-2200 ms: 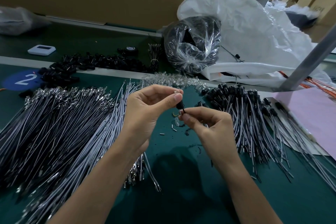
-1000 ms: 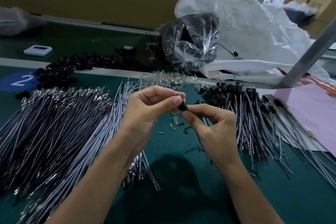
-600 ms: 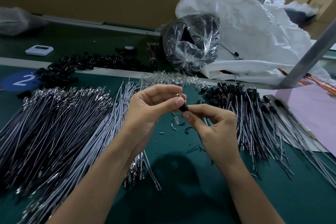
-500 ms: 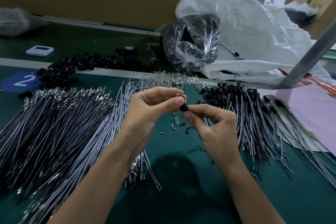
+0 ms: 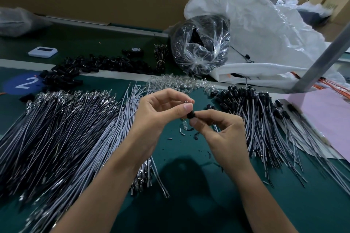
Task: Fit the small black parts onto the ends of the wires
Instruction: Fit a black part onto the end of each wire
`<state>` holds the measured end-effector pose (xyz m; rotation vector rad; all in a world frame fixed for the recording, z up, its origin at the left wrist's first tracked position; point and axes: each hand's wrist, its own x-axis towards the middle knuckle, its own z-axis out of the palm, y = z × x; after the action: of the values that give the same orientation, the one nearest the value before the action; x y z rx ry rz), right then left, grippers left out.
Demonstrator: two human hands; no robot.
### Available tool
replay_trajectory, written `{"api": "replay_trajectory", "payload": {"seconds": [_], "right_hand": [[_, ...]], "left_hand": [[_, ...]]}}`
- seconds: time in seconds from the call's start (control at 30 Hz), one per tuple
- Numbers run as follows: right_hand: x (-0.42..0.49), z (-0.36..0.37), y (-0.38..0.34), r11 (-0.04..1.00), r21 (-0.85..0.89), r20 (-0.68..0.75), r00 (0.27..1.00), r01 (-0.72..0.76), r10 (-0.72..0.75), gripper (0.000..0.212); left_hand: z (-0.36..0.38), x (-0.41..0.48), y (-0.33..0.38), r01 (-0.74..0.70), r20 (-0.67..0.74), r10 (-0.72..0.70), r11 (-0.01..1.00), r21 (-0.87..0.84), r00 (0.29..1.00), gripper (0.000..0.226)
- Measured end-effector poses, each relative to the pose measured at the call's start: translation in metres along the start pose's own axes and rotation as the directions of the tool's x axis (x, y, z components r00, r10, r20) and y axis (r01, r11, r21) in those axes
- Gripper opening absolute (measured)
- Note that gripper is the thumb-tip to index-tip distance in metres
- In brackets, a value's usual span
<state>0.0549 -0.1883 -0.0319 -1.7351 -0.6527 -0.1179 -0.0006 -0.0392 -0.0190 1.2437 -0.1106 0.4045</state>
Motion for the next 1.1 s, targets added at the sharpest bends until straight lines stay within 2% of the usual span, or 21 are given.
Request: {"api": "replay_trajectory", "payload": {"seconds": [0.3,0.43,0.5,0.6,0.73,0.97,1.1], "right_hand": [[0.0003,0.0009,-0.0017,0.999,0.027,0.049,0.998,-0.025,0.024,0.011],[0.0011,-0.0001,-0.0064,0.982,0.178,0.079,0.995,-0.070,0.057,0.022],[0.0016,-0.0010,-0.0079,0.961,0.256,0.110,0.991,-0.104,0.077,0.017],[0.0013,-0.0018,-0.0078,0.950,0.285,0.128,0.987,-0.127,0.093,0.011],[0.0011,-0.0010,-0.0094,0.939,0.323,0.107,0.990,-0.118,0.088,0.015],[0.0016,0.0006,-0.0033,0.962,0.265,0.064,0.996,-0.070,0.055,0.032],[-0.0006,-0.0005,-0.0006,0.964,0.260,0.075,0.996,-0.062,0.044,0.016]], "left_hand": [[0.0008,0.0001,-0.0007,-0.049,0.010,0.048,0.998,0.043,0.999,0.010],[-0.0018,0.0014,-0.0029,-0.040,0.030,0.040,0.999,-0.008,0.999,0.012],[-0.0024,0.0023,-0.0039,-0.024,0.028,0.025,0.998,-0.053,0.999,0.022],[-0.0023,0.0028,-0.0049,-0.008,0.019,0.010,0.994,-0.112,1.000,0.029],[-0.0005,0.0026,-0.0046,-0.001,0.005,0.002,0.990,-0.140,1.000,0.029],[0.0014,0.0023,-0.0037,-0.009,-0.029,0.007,0.997,-0.071,1.000,0.021],[0.0020,0.0020,-0.0035,-0.039,-0.059,0.036,0.998,-0.056,0.998,0.013]]}}
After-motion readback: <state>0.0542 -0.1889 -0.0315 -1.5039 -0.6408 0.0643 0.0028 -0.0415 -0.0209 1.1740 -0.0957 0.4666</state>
